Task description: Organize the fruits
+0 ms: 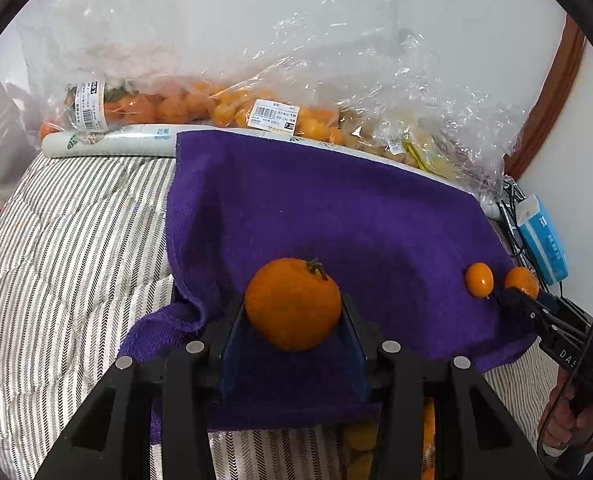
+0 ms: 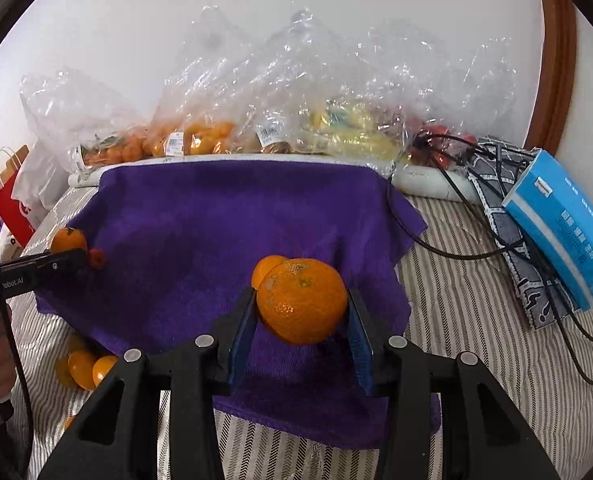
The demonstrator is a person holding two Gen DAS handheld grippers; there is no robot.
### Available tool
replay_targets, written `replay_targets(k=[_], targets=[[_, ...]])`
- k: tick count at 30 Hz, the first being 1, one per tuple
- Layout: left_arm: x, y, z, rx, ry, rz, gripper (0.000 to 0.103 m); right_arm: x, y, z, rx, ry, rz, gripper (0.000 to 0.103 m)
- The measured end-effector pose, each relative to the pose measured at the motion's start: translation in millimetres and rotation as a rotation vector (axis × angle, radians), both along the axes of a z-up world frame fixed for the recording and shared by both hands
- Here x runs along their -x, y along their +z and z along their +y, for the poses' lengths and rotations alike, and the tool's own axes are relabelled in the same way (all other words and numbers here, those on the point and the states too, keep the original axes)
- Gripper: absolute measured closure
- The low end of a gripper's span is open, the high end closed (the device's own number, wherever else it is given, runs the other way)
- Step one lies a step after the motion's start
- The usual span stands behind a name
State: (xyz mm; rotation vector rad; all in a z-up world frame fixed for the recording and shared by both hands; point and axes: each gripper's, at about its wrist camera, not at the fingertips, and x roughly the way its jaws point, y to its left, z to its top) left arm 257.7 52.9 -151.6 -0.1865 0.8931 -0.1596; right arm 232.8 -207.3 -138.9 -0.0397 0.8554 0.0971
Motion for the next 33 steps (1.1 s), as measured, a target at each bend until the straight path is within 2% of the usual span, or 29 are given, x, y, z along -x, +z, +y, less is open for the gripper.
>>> replay_targets(k=[8, 11, 15, 20, 33], targets=[[-0.4, -1.2, -1.8, 0.003, -0.018, 0.005, 0.061, -0.4, -7.2, 10.5, 0.006, 0.042, 0.023, 0.06], [-1.4, -2.9, -5.0, 0.008, -0.033, 0.015, 0.061, -1.0, -10.4, 12.3, 0.008, 0.046, 0.033, 0.06], [-1.5, -5.4, -10.4, -0.024, -0.039, 0.019, 0.061, -2.4, -13.2, 11.4, 0.005, 0.041, 0.042, 0.06], [-0.6, -3.7, -10.2, -0.012, -0.046, 0.013, 0.061, -3.1, -16.3, 11.5, 0.013, 0.034, 0.05, 0.06], [3.9, 4.0, -10.4, -0.014, -0.058, -0.012, 0.059, 2.1, -6.7, 10.2, -0.012, 0.033, -0.004, 0.059]])
